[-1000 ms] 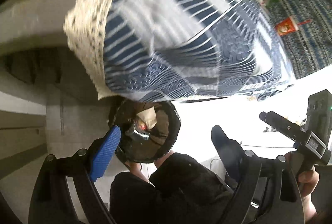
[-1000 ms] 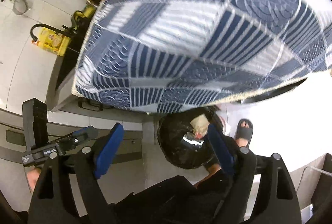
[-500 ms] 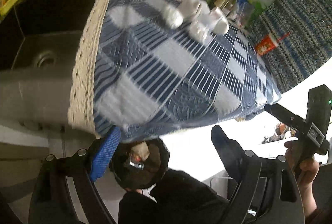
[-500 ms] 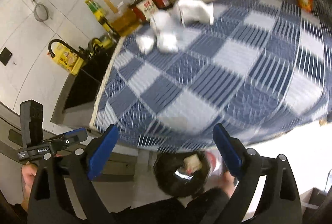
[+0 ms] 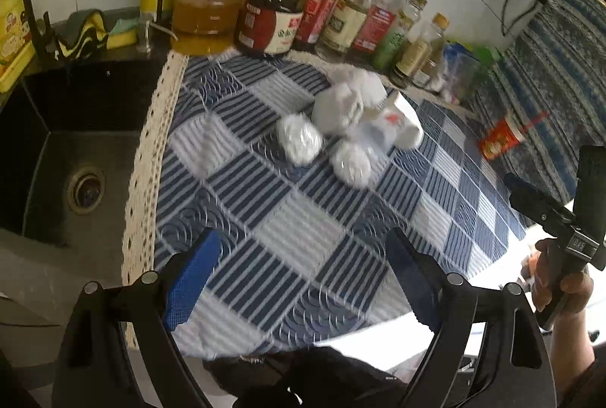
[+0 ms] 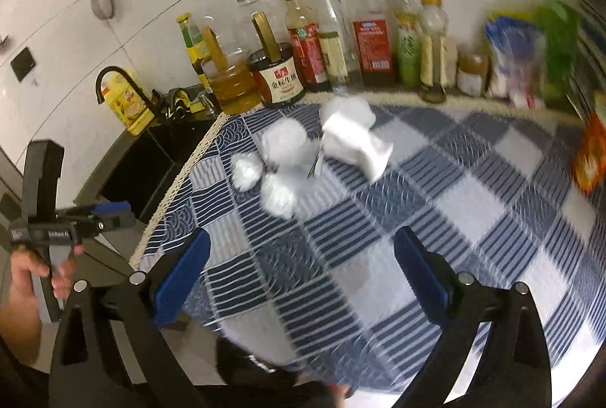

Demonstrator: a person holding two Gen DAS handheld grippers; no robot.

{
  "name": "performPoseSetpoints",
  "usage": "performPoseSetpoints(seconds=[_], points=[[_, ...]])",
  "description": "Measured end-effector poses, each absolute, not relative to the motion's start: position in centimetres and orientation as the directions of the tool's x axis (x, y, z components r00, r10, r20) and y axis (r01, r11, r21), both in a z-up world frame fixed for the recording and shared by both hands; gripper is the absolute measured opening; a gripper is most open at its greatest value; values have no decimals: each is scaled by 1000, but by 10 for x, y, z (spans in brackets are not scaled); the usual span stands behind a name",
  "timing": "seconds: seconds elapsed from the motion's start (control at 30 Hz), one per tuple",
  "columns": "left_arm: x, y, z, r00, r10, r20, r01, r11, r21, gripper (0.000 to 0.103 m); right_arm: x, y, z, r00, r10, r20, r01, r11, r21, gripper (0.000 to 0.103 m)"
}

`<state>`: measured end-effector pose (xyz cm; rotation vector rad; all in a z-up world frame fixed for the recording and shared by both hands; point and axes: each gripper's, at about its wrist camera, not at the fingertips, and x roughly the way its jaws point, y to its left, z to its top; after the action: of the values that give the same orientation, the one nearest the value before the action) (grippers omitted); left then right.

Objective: Collect trash
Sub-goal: 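Move both tools toward the white tissues and plastic bags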

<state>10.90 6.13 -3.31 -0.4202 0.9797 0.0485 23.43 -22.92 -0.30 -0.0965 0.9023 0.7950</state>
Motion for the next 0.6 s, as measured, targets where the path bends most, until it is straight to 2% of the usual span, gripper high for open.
performPoseSetpoints(seconds=[0.6], points=[[206, 57, -64, 471, -69, -879, -410, 866, -287, 86, 367, -195, -44, 187, 561, -807, -819, 543, 188, 96]])
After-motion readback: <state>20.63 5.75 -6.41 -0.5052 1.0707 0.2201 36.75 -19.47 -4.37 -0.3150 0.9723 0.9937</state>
